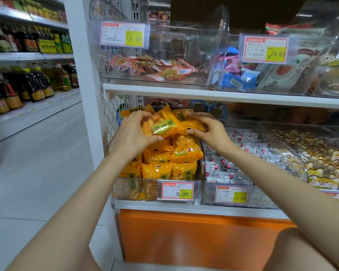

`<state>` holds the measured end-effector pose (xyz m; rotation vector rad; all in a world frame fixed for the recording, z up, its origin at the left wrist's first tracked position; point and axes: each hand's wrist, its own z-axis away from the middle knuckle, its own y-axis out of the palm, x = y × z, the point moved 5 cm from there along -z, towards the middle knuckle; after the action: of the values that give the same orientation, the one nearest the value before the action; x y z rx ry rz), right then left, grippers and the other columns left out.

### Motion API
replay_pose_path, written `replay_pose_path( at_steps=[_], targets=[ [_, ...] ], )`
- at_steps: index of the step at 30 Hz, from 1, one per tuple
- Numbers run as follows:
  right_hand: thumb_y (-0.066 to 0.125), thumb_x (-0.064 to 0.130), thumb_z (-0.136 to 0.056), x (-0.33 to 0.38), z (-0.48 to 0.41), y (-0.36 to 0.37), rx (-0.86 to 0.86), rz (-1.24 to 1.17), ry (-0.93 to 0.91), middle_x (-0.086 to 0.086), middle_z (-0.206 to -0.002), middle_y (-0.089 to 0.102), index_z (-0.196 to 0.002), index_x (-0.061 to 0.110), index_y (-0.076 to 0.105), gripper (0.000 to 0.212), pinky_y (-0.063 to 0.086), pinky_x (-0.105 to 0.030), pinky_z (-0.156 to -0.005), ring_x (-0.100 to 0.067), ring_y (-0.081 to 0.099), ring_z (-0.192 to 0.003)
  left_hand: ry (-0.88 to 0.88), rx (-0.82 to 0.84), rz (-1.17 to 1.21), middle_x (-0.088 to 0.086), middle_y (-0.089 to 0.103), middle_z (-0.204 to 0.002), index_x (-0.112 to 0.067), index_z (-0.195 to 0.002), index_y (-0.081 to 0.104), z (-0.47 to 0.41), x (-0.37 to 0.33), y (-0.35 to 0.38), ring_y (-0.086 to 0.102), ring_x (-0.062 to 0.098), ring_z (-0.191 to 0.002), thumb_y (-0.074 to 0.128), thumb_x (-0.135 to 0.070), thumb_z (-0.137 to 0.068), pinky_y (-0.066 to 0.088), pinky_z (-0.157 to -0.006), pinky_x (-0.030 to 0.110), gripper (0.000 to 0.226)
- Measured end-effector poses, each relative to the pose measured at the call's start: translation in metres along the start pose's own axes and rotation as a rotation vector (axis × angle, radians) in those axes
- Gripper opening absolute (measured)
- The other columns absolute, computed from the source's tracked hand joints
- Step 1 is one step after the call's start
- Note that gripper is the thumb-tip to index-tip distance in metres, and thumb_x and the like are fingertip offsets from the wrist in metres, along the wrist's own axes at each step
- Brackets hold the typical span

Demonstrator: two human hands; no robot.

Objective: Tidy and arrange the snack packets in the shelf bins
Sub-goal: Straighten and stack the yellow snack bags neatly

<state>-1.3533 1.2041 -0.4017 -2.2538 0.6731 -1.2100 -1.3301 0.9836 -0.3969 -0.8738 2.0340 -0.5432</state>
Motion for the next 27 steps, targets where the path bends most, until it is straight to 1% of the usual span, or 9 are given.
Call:
replay_pose_path(
  at_steps=[6, 8, 11, 13, 15, 18, 21, 24, 27],
  targets=[
    [0.070, 0.014, -0.082, 0.003, -0.003, -0.001, 0.035, 0.066, 0.007, -0.002, -0.137, 0.046, -0.133, 0.023, 0.051, 0.055, 0.039, -0.026, -0.100, -0.017, 0.047, -0.121, -0.007, -0.060, 0.013, 0.002, 0.055, -0.122, -0.016, -0.123, 0.053, -0.002, 0.002, -0.005, 0.047, 0.022, -0.114, 0.084, -0.036, -0.063, 0.040, -0.088, 0.032, 0.070],
    [0.064, 0.012, -0.085, 0.006, 0.001, -0.010, 0.002, 0.014, 0.031, 0.000, -0.136, 0.047, -0.133, 0.023, 0.050, 0.050, 0.039, -0.029, -0.102, -0.014, 0.048, -0.118, 0.023, -0.066, 0.016, 0.001, 0.054, -0.122, -0.017, -0.124, 0.053, -0.001, 0.000, -0.007, 0.046, 0.021, -0.113, 0.084, -0.035, -0.063, 0.039, -0.087, 0.030, 0.070],
    [0.056, 0.041, -0.087, 0.017, 0.003, -0.016, -0.032, -0.059, 0.030, 0.004, -0.133, 0.051, -0.124, 0.020, 0.060, 0.043, 0.036, -0.036, -0.107, -0.016, 0.046, -0.124, 0.153, -0.040, 0.036, -0.006, 0.052, -0.117, -0.019, -0.123, 0.053, 0.002, -0.009, -0.010, 0.045, 0.017, -0.112, 0.084, -0.032, -0.062, 0.035, -0.085, 0.026, 0.070],
    [0.051, 0.069, -0.074, 0.027, 0.005, -0.008, 0.044, -0.064, 0.055, 0.003, -0.134, 0.050, -0.112, 0.028, 0.066, 0.057, 0.035, -0.041, -0.108, -0.018, 0.042, -0.127, 0.265, -0.011, 0.039, -0.013, 0.047, -0.114, -0.021, -0.124, 0.053, 0.007, -0.020, -0.010, 0.043, 0.011, -0.109, 0.084, -0.033, -0.062, 0.033, -0.084, 0.024, 0.070],
    [0.052, 0.079, -0.062, 0.035, 0.008, 0.002, 0.104, -0.086, 0.099, 0.001, -0.129, 0.053, -0.092, 0.042, 0.067, 0.050, 0.036, -0.047, -0.106, -0.022, 0.042, -0.126, 0.343, -0.001, 0.042, -0.015, 0.045, -0.113, -0.020, -0.124, 0.053, 0.012, -0.033, -0.008, 0.041, 0.008, -0.108, 0.084, -0.033, -0.061, 0.034, -0.086, 0.022, 0.071],
    [0.063, 0.071, -0.058, 0.042, 0.012, -0.001, 0.035, -0.175, 0.121, 0.001, -0.116, 0.058, -0.072, 0.040, 0.069, 0.035, 0.040, -0.047, -0.102, -0.024, 0.045, -0.120, 0.375, 0.054, 0.074, -0.013, 0.044, -0.120, -0.020, -0.130, 0.048, 0.016, -0.046, -0.005, 0.041, 0.011, -0.114, 0.084, -0.037, -0.059, 0.035, -0.093, 0.025, 0.081],
    [0.075, 0.059, -0.057, 0.046, 0.017, -0.016, -0.013, -0.243, 0.141, -0.007, -0.105, 0.064, -0.078, 0.019, 0.073, 0.046, 0.049, -0.039, -0.089, -0.023, 0.059, -0.102, 0.322, 0.110, 0.106, -0.001, 0.037, -0.138, -0.023, -0.140, 0.032, 0.010, -0.039, -0.009, 0.031, 0.012, -0.128, 0.082, -0.050, -0.055, 0.028, -0.106, 0.032, 0.102],
    [0.073, 0.048, -0.059, 0.036, 0.026, -0.035, 0.067, -0.367, 0.245, 0.002, -0.073, 0.071, -0.077, 0.015, 0.069, 0.039, 0.047, -0.024, -0.074, -0.006, 0.065, -0.066, 0.171, 0.106, 0.045, 0.005, 0.039, -0.139, -0.018, -0.138, 0.038, -0.001, -0.017, -0.017, 0.032, 0.017, -0.130, 0.080, -0.038, -0.066, 0.029, -0.108, 0.035, 0.086],
    [0.073, 0.043, -0.061, 0.016, 0.038, -0.052, 0.096, -0.393, 0.309, 0.005, -0.065, 0.069, -0.076, 0.014, 0.070, 0.033, 0.043, -0.024, -0.074, -0.006, 0.063, -0.060, 0.072, 0.182, -0.154, 0.003, 0.051, -0.133, -0.016, -0.133, 0.045, -0.011, 0.006, -0.005, 0.041, 0.019, -0.125, 0.075, -0.037, -0.074, 0.035, -0.101, 0.034, 0.069]
  ],
)
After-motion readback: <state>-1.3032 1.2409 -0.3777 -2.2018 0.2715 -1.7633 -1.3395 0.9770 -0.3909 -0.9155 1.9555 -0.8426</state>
